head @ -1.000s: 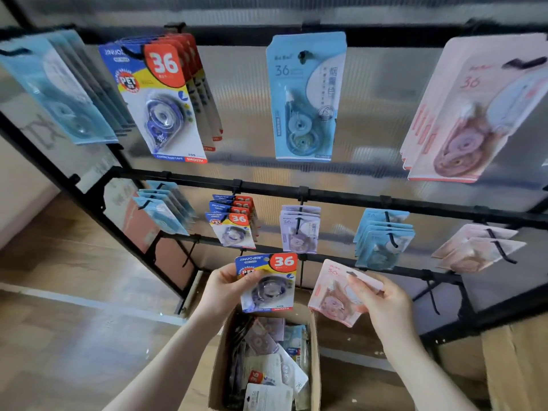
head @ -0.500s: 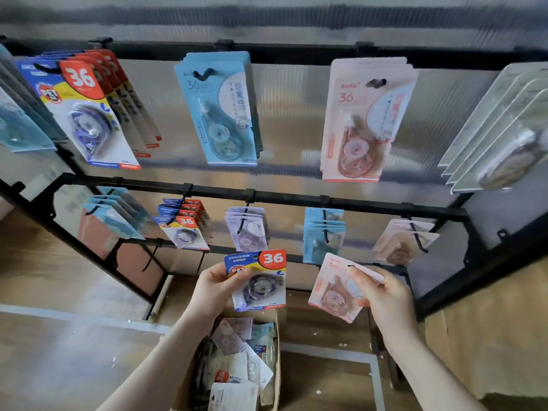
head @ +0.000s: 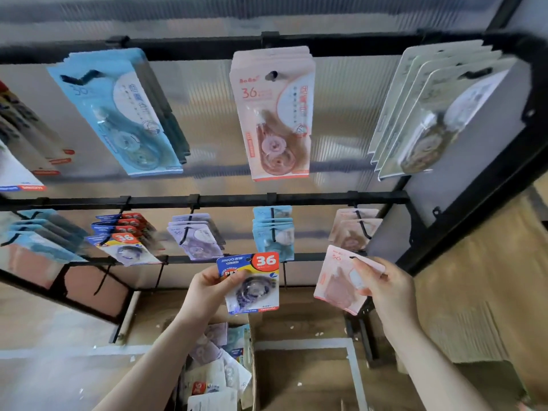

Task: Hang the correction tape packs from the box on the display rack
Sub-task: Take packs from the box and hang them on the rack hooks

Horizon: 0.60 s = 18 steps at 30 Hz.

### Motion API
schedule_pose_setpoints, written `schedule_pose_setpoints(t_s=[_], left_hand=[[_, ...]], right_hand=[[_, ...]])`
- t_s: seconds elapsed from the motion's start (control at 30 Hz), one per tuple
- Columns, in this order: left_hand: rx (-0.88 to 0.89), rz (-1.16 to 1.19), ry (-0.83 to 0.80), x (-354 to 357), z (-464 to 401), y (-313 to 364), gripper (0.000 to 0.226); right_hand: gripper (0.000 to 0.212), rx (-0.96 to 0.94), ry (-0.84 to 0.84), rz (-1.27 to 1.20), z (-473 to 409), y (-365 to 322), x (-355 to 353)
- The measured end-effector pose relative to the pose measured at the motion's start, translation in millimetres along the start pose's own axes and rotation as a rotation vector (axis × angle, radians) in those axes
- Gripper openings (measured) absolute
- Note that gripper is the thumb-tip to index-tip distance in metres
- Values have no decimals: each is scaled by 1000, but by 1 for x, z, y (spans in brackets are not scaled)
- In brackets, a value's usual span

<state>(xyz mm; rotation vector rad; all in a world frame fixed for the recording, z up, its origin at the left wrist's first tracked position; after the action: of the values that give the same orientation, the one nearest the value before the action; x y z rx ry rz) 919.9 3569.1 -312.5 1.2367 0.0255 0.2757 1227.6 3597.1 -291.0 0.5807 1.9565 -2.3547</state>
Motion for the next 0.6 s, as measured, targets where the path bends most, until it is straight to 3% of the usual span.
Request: schedule_pose_setpoints(t_s=[0.13, 0.6], left_hand=[[25, -2, 64, 22, 0, -5, 8], [-15, 3, 191, 69, 5, -25, 9]], right_hand=[[9, 8, -12, -65, -28, 7, -16], [11, -21, -124, 93, -93, 20, -26]])
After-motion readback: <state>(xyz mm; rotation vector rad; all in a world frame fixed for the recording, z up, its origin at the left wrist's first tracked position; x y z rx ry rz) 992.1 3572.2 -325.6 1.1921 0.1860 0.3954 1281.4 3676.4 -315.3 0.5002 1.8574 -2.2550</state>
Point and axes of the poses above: each hand's wrist, its own z-axis away from the middle knuckle, its own x-axis out of the palm, y = z × x, the point moved 8 cm from there along -z, towards the middle knuckle, and after that the axes turned 4 degrees about z, right-handed, at the moved point
